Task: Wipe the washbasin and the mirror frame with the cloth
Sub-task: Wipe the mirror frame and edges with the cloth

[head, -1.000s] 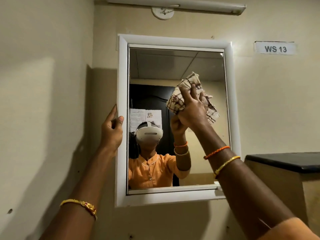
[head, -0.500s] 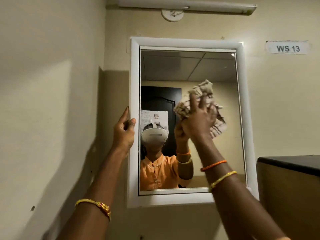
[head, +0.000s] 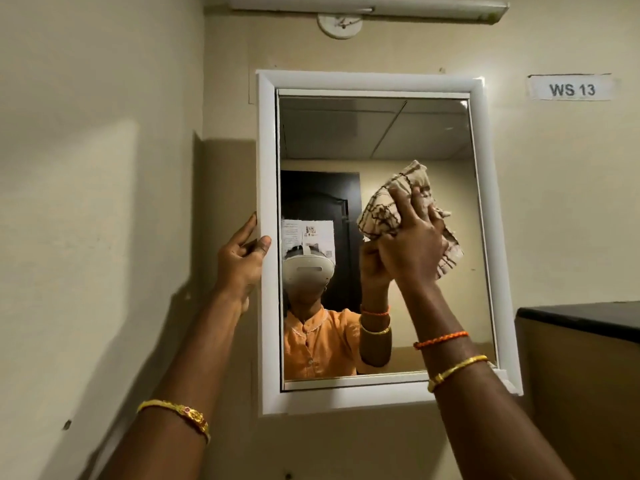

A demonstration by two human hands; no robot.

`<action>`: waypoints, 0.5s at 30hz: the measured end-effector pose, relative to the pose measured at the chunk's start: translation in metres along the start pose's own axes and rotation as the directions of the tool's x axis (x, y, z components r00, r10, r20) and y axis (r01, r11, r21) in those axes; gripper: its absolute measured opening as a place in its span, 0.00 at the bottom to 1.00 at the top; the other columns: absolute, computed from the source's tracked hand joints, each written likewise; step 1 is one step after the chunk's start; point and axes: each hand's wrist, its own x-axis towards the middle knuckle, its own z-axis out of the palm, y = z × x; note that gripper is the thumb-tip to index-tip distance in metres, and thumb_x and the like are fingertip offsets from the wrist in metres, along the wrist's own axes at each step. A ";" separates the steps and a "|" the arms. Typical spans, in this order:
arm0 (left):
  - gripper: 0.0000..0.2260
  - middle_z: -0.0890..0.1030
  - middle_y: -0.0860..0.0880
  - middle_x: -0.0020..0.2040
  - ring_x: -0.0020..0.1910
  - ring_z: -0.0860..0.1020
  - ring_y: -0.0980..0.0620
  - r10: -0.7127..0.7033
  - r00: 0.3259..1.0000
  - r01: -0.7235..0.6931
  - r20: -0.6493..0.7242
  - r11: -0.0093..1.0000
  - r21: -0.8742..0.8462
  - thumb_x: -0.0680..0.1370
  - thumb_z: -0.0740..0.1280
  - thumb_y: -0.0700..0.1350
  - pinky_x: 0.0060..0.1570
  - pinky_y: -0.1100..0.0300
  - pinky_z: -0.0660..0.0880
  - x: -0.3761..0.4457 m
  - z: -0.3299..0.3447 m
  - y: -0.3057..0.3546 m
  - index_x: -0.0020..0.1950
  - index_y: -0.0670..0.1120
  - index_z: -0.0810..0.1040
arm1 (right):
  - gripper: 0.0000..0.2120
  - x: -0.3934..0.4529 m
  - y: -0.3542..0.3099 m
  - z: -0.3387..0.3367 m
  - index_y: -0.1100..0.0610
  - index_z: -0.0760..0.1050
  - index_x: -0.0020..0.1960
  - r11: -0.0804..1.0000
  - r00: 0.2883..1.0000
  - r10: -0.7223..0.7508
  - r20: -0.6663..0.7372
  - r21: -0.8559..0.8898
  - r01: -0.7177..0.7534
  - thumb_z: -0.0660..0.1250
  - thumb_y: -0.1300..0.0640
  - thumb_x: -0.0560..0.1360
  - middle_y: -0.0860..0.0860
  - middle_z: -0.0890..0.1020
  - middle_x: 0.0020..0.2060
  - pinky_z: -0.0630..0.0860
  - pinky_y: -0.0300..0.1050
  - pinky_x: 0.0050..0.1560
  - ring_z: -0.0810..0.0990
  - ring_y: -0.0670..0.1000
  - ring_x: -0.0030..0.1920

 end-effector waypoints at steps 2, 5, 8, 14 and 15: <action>0.22 0.74 0.48 0.69 0.64 0.74 0.52 0.006 1.000 -0.006 0.003 1.000 -0.018 0.77 0.66 0.40 0.62 0.60 0.70 0.000 0.001 0.000 0.71 0.52 0.69 | 0.35 -0.003 -0.012 0.009 0.40 0.59 0.74 1.000 1.000 0.017 0.008 -0.025 -0.017 0.65 0.58 0.71 0.49 0.58 0.76 0.59 0.63 0.69 0.56 0.61 0.74; 0.22 0.73 0.49 0.69 0.65 0.73 0.53 -0.004 1.000 0.004 0.011 1.000 -0.023 0.77 0.65 0.40 0.64 0.57 0.69 0.000 0.000 0.000 0.71 0.54 0.69 | 0.32 -0.012 -0.051 0.028 0.39 0.58 0.73 0.983 0.986 -0.145 0.085 -0.101 0.153 0.65 0.54 0.73 0.50 0.58 0.76 0.61 0.64 0.67 0.55 0.63 0.74; 0.21 0.77 0.49 0.65 0.60 0.76 0.50 -0.042 0.999 0.044 0.033 0.996 -0.075 0.77 0.66 0.40 0.63 0.50 0.74 -0.001 -0.003 0.002 0.68 0.55 0.71 | 0.30 -0.023 -0.094 0.046 0.41 0.58 0.73 0.922 0.915 -0.323 0.242 -0.138 0.362 0.64 0.53 0.74 0.50 0.56 0.77 0.56 0.68 0.69 0.52 0.63 0.75; 0.21 0.76 0.47 0.66 0.61 0.75 0.50 -0.032 0.996 0.045 0.085 0.987 -0.151 0.78 0.63 0.37 0.60 0.52 0.75 -0.007 -0.007 0.002 0.68 0.54 0.72 | 0.31 -0.034 -0.098 0.047 0.42 0.56 0.75 0.894 0.876 -0.377 0.299 -0.129 0.429 0.64 0.53 0.76 0.50 0.52 0.78 0.53 0.66 0.71 0.48 0.60 0.77; 0.21 0.76 0.47 0.67 0.63 0.75 0.50 -0.031 0.993 0.049 0.116 0.986 -0.160 0.78 0.62 0.36 0.59 0.54 0.76 -0.008 -0.008 0.001 0.69 0.54 0.71 | 0.30 -0.041 -0.093 0.045 0.42 0.56 0.75 0.886 0.865 -0.392 0.314 -0.124 0.446 0.63 0.53 0.76 0.50 0.52 0.78 0.53 0.66 0.72 0.48 0.60 0.77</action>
